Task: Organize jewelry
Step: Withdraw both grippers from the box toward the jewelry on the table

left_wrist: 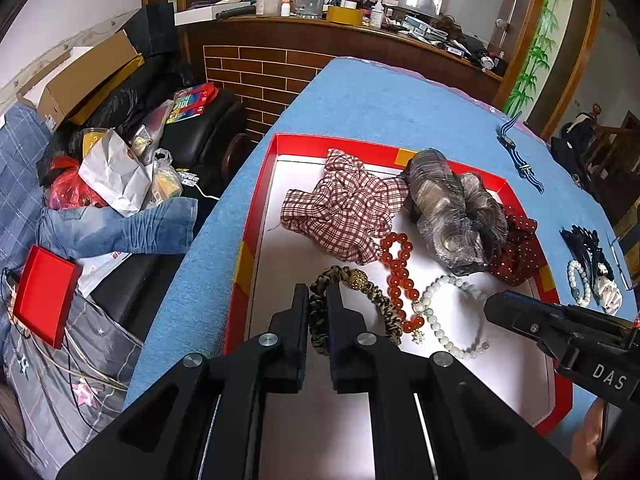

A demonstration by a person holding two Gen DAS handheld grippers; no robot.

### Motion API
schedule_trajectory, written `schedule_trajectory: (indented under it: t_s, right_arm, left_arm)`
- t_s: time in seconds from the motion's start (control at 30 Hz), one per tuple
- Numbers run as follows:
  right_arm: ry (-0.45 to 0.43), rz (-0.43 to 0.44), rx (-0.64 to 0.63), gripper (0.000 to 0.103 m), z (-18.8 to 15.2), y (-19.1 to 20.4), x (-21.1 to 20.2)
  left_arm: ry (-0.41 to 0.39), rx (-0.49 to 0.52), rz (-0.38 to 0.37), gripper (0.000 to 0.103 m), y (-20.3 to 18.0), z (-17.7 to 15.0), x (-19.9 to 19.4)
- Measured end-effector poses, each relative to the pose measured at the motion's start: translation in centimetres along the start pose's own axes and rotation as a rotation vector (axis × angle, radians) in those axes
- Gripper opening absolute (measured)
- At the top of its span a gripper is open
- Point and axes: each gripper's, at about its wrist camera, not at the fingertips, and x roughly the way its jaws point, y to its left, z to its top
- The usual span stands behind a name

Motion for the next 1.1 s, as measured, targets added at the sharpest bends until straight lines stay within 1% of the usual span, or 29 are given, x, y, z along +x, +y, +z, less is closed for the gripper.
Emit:
schedule_trajectory:
  t_s: [0.03, 0.07, 0.13, 0.37, 0.47, 0.57, 0.67, 0.77, 0.9, 0.97, 1.07, 1.1]
  right_arm:
    - [-0.003, 0.001, 0.001, 0.024, -0.1, -0.1, -0.2]
    - [-0.005, 0.005, 0.001, 0.024, -0.2, -0.2, -0.5]
    - [-0.011, 0.008, 0.000, 0.024, -0.3, -0.2, -0.9]
    - [-0.077, 0.034, 0.005, 0.025, -0.9, -0.6, -4.7]
    - [-0.116, 0.031, 0.019, 0.025, -1.3, -1.7, -7.2]
    - [-0.176, 0.024, 0.048, 0.026, -1.6, -3.7, -10.4]
    - [-0.228, -0.012, 0.091, 0.030, -1.9, -6.3, -13.4]
    - [-0.270, -0.037, 0.145, 0.031, -2.2, -9.1, -16.0]
    - [-0.319, -0.087, 0.247, 0.032, -3.2, -14.2, -19.4]
    - [-0.327, -0.122, 0.285, 0.033, -3.7, -16.2, -20.5]
    - [-0.323, -0.211, 0.352, 0.033, -4.2, -19.5, -21.5]
    - [-0.312, -0.241, 0.367, 0.036, -4.2, -20.7, -21.7]
  left_arm:
    - [0.001, 0.000, 0.000, 0.011, -0.1, 0.0, -0.1]
    - [0.001, -0.001, 0.000, 0.020, -0.1, 0.0, -0.2]
    - [-0.010, -0.004, 0.006, 0.030, -0.2, 0.1, -0.6]
    - [-0.043, 0.002, 0.013, 0.030, -1.0, 0.1, -2.5]
    - [-0.065, 0.012, 0.003, 0.030, -2.2, 0.2, -3.8]
    - [-0.084, 0.042, -0.010, 0.030, -4.0, 0.3, -5.0]
    - [-0.091, 0.093, -0.040, 0.030, -6.9, 0.2, -5.9]
    - [-0.082, 0.145, -0.070, 0.030, -9.8, -0.1, -6.1]
    - [-0.038, 0.222, -0.118, 0.030, -14.8, -0.8, -5.5]
    - [-0.013, 0.257, -0.136, 0.030, -17.3, -1.2, -5.0]
    - [0.034, 0.319, -0.170, 0.030, -21.4, -1.9, -3.8]
    - [0.055, 0.337, -0.176, 0.030, -22.8, -2.1, -3.2]
